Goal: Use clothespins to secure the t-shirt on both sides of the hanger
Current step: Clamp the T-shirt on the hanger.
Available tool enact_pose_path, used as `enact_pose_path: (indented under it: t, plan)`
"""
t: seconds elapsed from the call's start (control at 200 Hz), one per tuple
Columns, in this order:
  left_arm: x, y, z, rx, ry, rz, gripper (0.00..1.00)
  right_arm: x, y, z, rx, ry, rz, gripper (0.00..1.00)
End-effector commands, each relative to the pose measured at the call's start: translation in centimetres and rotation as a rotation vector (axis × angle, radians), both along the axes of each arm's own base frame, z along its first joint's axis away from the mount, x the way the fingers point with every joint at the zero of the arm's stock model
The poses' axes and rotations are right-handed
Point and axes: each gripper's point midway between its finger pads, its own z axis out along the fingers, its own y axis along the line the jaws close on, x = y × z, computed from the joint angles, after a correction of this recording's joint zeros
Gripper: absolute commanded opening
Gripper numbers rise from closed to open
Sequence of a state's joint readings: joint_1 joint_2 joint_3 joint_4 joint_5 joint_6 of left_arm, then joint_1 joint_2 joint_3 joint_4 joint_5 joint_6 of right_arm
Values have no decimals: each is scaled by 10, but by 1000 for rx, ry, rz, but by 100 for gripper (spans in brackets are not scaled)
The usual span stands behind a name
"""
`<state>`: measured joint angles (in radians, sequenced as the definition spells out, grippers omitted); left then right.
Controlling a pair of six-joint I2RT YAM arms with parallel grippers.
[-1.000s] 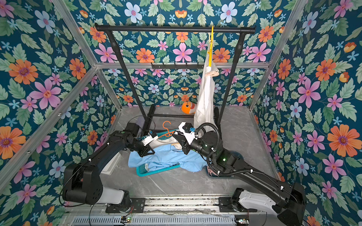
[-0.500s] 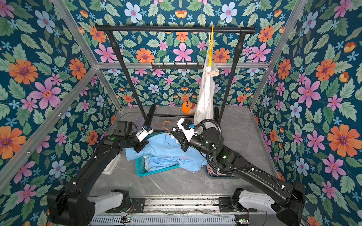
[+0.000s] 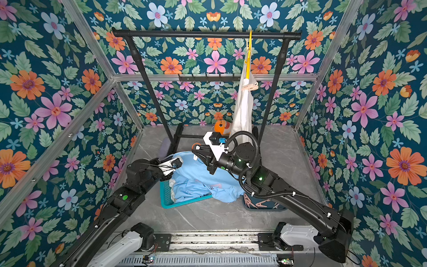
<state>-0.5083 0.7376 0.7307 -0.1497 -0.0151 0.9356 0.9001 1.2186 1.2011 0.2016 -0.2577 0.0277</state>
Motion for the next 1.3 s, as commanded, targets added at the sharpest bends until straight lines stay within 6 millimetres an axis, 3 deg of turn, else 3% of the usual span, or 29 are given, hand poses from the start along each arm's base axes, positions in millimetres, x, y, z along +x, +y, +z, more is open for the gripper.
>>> enact_pose_path:
  t: [0.0,0.2,0.48,0.796,1.296]
  plan:
    - [-8,-9,36,-31,-164,-57,0,6,4,-1,-11,52,-7,0]
    - [-21,-19,39,-4,-208,-142,0,17,21,-2,-23,92,1,0]
    - [-29,-27,42,18,-246,-203,0,36,43,-26,-106,119,-25,0]
    - [-35,-28,49,49,-301,-232,0,39,58,-45,-146,117,14,0]
    - [-47,-31,69,-1,-364,-273,0,17,63,-56,-205,127,143,0]
